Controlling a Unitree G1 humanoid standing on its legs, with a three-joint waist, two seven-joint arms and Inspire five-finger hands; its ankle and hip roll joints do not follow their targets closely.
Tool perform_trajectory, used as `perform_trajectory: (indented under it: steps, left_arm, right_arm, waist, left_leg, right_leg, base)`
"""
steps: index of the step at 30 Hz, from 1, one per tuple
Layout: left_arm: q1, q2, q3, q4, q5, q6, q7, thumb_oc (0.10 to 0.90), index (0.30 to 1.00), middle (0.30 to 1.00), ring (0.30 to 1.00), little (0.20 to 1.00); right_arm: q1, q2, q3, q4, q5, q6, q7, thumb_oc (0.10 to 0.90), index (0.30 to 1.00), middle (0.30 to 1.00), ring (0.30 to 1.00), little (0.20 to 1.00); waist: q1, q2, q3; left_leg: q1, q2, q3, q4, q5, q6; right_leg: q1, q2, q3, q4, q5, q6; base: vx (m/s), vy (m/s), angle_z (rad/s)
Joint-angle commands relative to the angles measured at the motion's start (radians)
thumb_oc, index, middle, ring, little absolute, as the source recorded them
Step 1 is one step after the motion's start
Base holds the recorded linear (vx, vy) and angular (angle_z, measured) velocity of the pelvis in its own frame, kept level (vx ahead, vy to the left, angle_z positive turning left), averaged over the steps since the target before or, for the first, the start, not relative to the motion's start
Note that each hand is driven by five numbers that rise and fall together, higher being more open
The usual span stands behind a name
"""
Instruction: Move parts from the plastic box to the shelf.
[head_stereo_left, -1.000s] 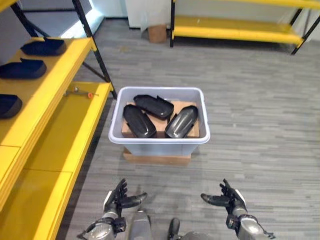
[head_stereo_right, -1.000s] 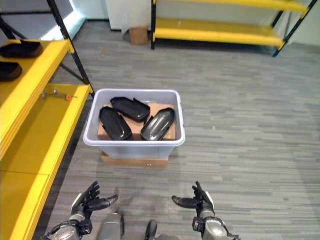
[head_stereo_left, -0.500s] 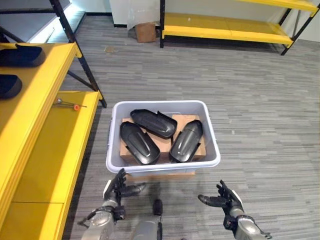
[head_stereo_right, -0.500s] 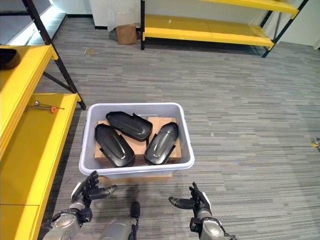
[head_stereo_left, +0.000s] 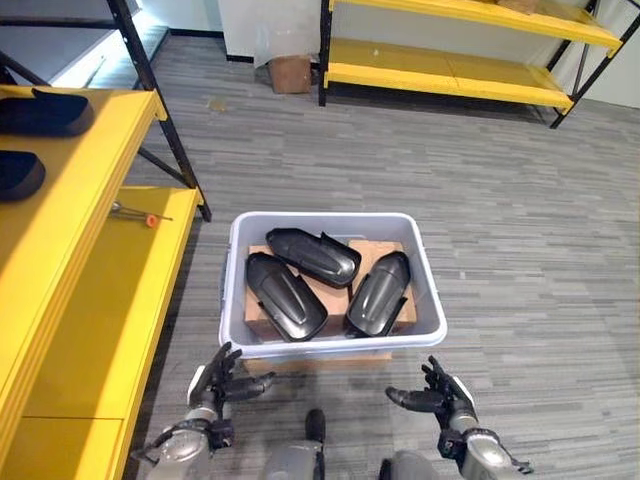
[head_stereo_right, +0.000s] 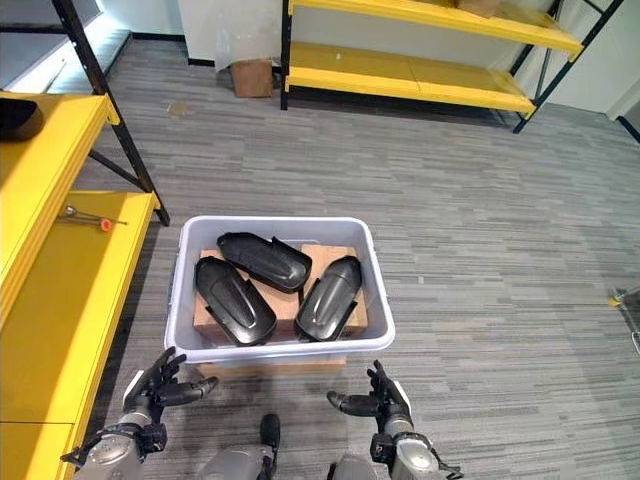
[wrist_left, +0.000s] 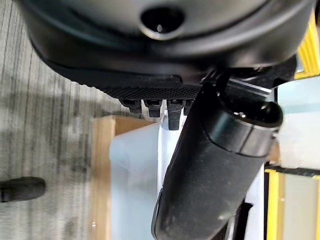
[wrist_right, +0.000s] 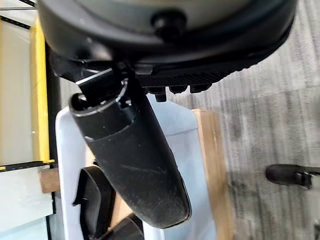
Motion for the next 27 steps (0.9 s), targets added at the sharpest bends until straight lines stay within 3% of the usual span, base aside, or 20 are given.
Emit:
perform_trajectory:
  steps: [1, 4, 7, 8, 10, 17, 27]
  left_arm:
    - [-0.005, 0.022, 0.041, -0.095, 0.012, -0.074, -0.005, 0.9, 1.0, 1.0, 1.0, 1.0]
    - [0.014, 0.02, 0.054, -0.095, 0.013, -0.079, -0.004, 0.9, 1.0, 1.0, 1.0, 1.0]
    - [0.01, 0.01, 0.054, -0.077, 0.018, -0.082, -0.01, 0.9, 1.0, 1.0, 1.0, 1.0]
    - [0.019, 0.001, 0.059, -0.074, 0.018, -0.081, -0.012, 0.9, 1.0, 1.0, 1.0, 1.0]
    - [0.02, -0.01, 0.059, -0.069, 0.009, -0.078, -0.011, 0.9, 1.0, 1.0, 1.0, 1.0]
    - [0.017, -0.03, 0.057, -0.069, 0.003, -0.075, -0.014, 0.9, 1.0, 1.0, 1.0, 1.0]
    - [0.027, -0.047, 0.059, -0.07, 0.002, -0.073, -0.011, 0.9, 1.0, 1.0, 1.0, 1.0]
  right_arm:
    - [-0.032, -0.026, -0.024, -0.101, -0.003, -0.064, 0.007, 0.9, 1.0, 1.0, 1.0, 1.0]
    - [-0.026, -0.032, -0.022, -0.109, -0.018, -0.058, 0.012, 0.9, 1.0, 1.0, 1.0, 1.0]
    - [-0.025, -0.035, -0.023, -0.1, -0.012, -0.058, 0.02, 0.9, 1.0, 1.0, 1.0, 1.0]
    - [-0.016, -0.045, -0.027, -0.107, -0.004, -0.059, 0.027, 0.9, 1.0, 1.0, 1.0, 1.0]
    - [-0.014, -0.058, -0.028, -0.104, 0.012, -0.062, 0.021, 0.9, 1.0, 1.0, 1.0, 1.0]
    - [-0.021, -0.082, -0.029, -0.108, 0.039, -0.075, 0.008, 0.9, 1.0, 1.0, 1.0, 1.0]
    - [-0.03, -0.101, -0.03, -0.13, 0.041, -0.081, -0.009, 0.9, 1.0, 1.0, 1.0, 1.0]
  waist:
    - [0.016, 0.001, -0.024]
    - [0.015, -0.014, -0.024]
    - [0.018, -0.037, -0.048]
    - [0.02, -0.038, -0.062]
    - [0.018, -0.033, -0.071]
    - [0.012, -0.009, -0.083]
    - [0.013, 0.017, -0.09]
  left_leg:
    - [0.078, 0.12, -0.042, -0.011, -0.093, -0.095]
    - [0.102, 0.128, -0.043, -0.029, -0.092, -0.111]
    - [0.118, 0.145, -0.058, -0.057, -0.079, -0.139]
    - [0.128, 0.178, -0.066, -0.064, -0.072, -0.163]
    - [0.12, 0.227, -0.083, -0.064, -0.054, -0.196]
    - [0.115, 0.315, -0.072, -0.095, 0.009, -0.25]
    - [0.135, 0.356, -0.052, -0.137, 0.047, -0.28]
  right_leg:
    - [0.073, -0.095, -0.09, -0.398, 0.256, 0.053]
    - [0.065, -0.102, -0.071, -0.466, 0.323, 0.087]
    - [0.114, -0.061, -0.09, -0.52, 0.283, 0.089]
    - [0.147, -0.034, -0.13, -0.539, 0.261, 0.082]
    - [0.177, 0.014, -0.161, -0.566, 0.224, 0.057]
    - [0.212, 0.09, -0.206, -0.591, 0.16, 0.013]
    - [0.229, 0.121, -0.231, -0.599, 0.134, -0.006]
  base:
    - [0.13, -0.243, -0.15]
    - [0.08, -0.137, -0.32]
    - [0.15, -0.28, 0.19]
    - [0.19, -0.451, 0.53]
    - [0.12, -0.392, 0.33]
    - [0.05, -0.194, 0.14]
    - [0.05, -0.081, 0.09]
